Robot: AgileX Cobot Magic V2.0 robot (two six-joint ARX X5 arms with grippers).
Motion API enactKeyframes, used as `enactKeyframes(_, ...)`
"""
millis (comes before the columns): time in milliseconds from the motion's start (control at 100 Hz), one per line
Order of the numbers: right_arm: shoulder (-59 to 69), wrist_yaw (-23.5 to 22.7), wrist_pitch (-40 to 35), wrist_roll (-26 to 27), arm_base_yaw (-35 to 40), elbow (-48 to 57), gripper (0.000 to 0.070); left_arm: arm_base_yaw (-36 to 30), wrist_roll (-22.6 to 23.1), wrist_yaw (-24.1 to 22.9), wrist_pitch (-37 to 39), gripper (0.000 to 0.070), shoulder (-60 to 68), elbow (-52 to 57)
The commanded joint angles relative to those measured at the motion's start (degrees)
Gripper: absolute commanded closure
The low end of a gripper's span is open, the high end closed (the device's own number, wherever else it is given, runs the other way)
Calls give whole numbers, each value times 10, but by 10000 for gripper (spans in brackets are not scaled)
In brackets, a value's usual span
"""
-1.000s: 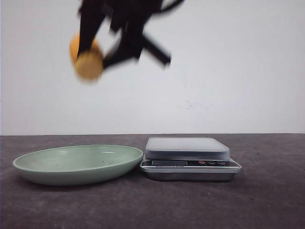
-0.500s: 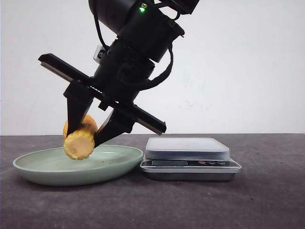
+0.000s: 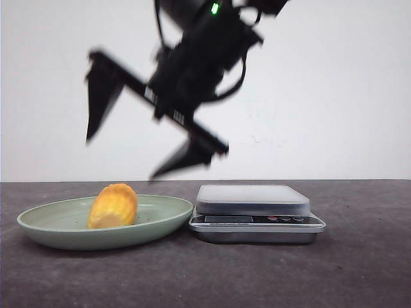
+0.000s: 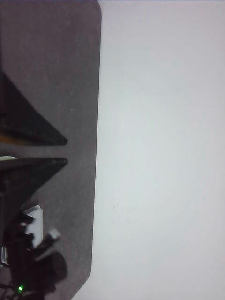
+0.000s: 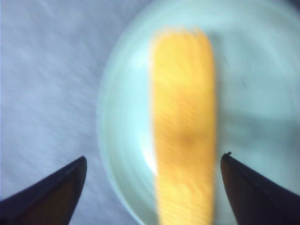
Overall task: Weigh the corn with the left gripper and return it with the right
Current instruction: 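Open the right gripper to drop the corn onto the plate, lift away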
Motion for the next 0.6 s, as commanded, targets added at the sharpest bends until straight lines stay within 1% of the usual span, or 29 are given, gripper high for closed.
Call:
enactKeyframes(0,-42,14,7,-54,1,16,231,-3,-20,1,-32,698,3,10)
enactKeyframes(10,-52,18,2,-64,0,17,255,-3,-21,2,-32,698,3,10)
enactKeyframes(130,-141,74,-47,-149,-2,19,439,-2,-36,5,-32,698,3,10)
enactKeyframes(140,-154,84,-56,-163,-1,19,470,-2,-36,6,-32,698,3,10)
enactKeyframes(190,-198,116,-83,-216,2,19,571,-2,-36,13,-32,698,3,10)
enactKeyframes(230,-234,146,-104,-268,10,19,681,-2,-36,18,-32,699,3,10)
enactKeyframes(240,-243,153,-108,-282,12,19,700,-2,-36,19,-32,698,3,10)
enactKeyframes(350,-341,251,-134,-441,53,19,700,-2,-36,20,-32,698,3,2)
enactKeyframes(410,-387,301,-136,-501,77,19,700,-2,-36,21,-32,699,3,-9)
enactKeyframes(440,-408,319,-136,-517,87,19,700,-2,-36,22,-32,699,3,-17)
enactKeyframes(500,-442,341,-136,-533,101,19,700,-2,-36,21,-32,699,3,-36)
enactKeyframes(590,-484,355,-138,-540,106,19,700,-2,-36,19,-31,698,3,-77)
